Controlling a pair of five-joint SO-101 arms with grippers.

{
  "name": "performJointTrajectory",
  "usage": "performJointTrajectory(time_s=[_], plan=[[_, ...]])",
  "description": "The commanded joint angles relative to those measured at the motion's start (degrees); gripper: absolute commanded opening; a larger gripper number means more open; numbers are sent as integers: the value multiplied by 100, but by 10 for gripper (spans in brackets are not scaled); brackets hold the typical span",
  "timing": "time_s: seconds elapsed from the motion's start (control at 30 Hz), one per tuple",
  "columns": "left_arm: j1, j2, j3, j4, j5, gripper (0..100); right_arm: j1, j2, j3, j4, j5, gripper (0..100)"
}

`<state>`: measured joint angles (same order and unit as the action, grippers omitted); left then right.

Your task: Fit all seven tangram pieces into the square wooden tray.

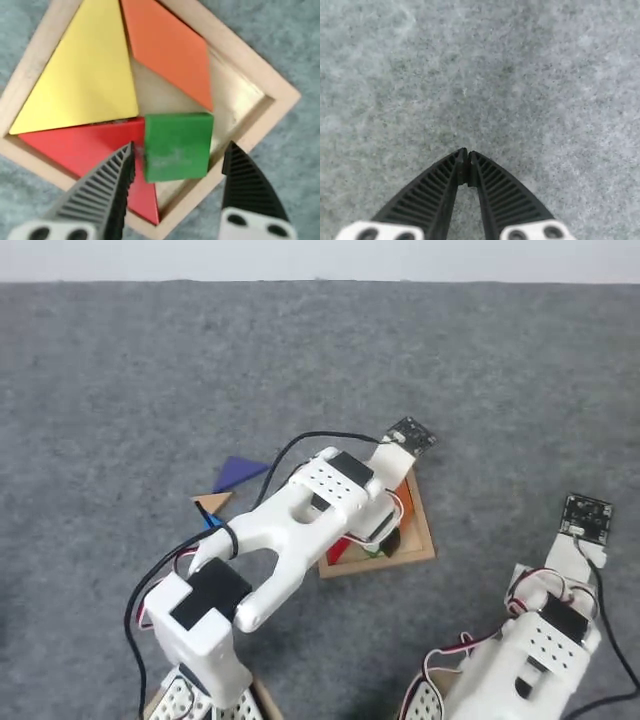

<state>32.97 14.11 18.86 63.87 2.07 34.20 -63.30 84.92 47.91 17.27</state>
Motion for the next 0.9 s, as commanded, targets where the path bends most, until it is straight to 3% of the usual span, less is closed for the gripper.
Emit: performJointTrajectory(time_s=[0.0, 0.67, 0.87], plan=[[18, -369, -31, -114, 105, 275, -75, 75, -352, -92, 35, 7], [-149, -905, 444, -114, 308, 275, -75, 75, -352, -110, 18, 7], [123, -905, 453, -123, 281, 275, -75, 75, -352, -110, 18, 7]])
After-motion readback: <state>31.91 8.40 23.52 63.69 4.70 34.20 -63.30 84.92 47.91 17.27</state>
